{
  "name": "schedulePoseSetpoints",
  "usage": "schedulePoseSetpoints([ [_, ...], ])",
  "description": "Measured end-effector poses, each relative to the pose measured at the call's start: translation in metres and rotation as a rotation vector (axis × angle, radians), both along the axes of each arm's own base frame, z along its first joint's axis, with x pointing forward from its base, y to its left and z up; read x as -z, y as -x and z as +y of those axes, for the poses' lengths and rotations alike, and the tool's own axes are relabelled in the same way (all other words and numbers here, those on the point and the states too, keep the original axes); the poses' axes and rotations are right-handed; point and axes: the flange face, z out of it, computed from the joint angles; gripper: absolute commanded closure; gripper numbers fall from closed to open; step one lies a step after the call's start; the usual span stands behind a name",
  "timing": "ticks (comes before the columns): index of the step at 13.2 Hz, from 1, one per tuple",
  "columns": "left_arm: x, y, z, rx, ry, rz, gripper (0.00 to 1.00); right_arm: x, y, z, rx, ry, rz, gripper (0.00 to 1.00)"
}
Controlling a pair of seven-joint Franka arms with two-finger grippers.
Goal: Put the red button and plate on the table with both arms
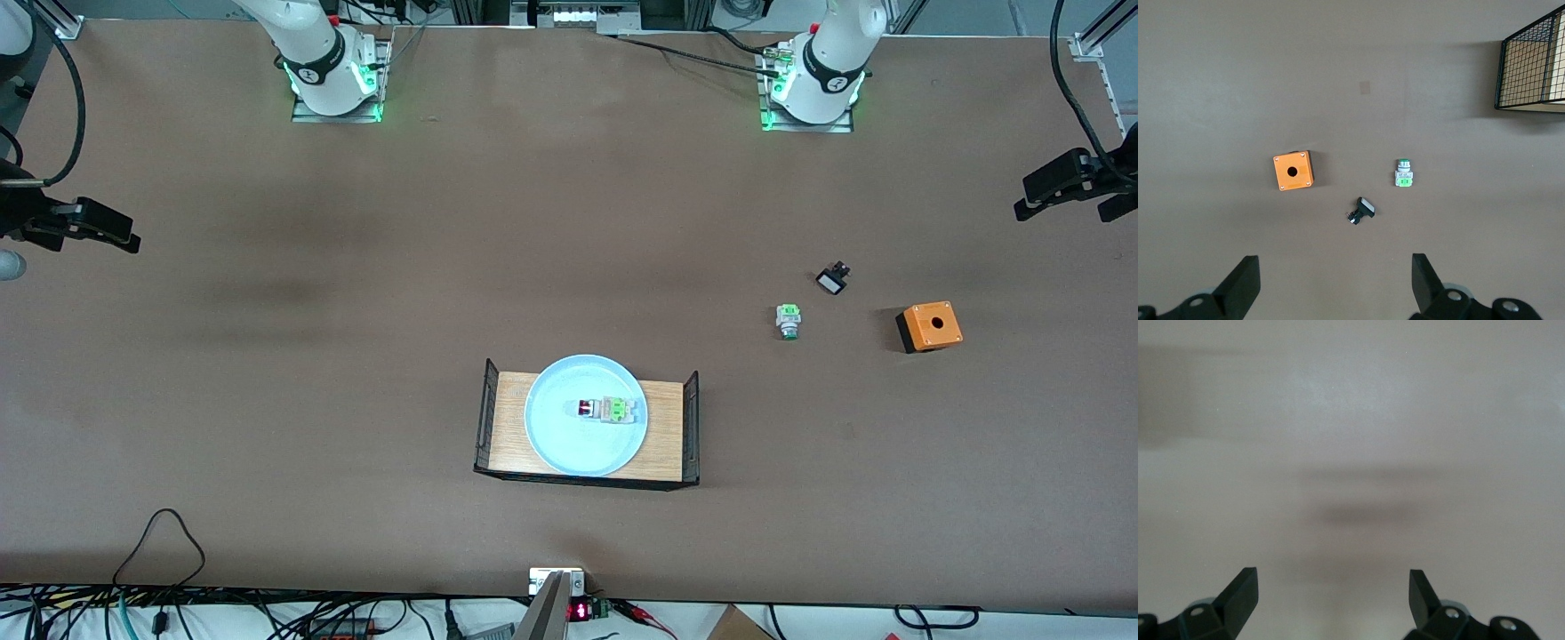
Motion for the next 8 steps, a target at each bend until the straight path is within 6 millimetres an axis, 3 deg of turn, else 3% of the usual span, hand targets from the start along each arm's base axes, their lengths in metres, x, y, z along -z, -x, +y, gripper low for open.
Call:
schedulePoseSetpoints([
  [8, 0.0082, -0.0018, -0.0044, 0.004, 0.011, 0.023, 0.0, 0.0, 0.0, 0.0, 0.0, 0.0, 0.0, 0.0],
])
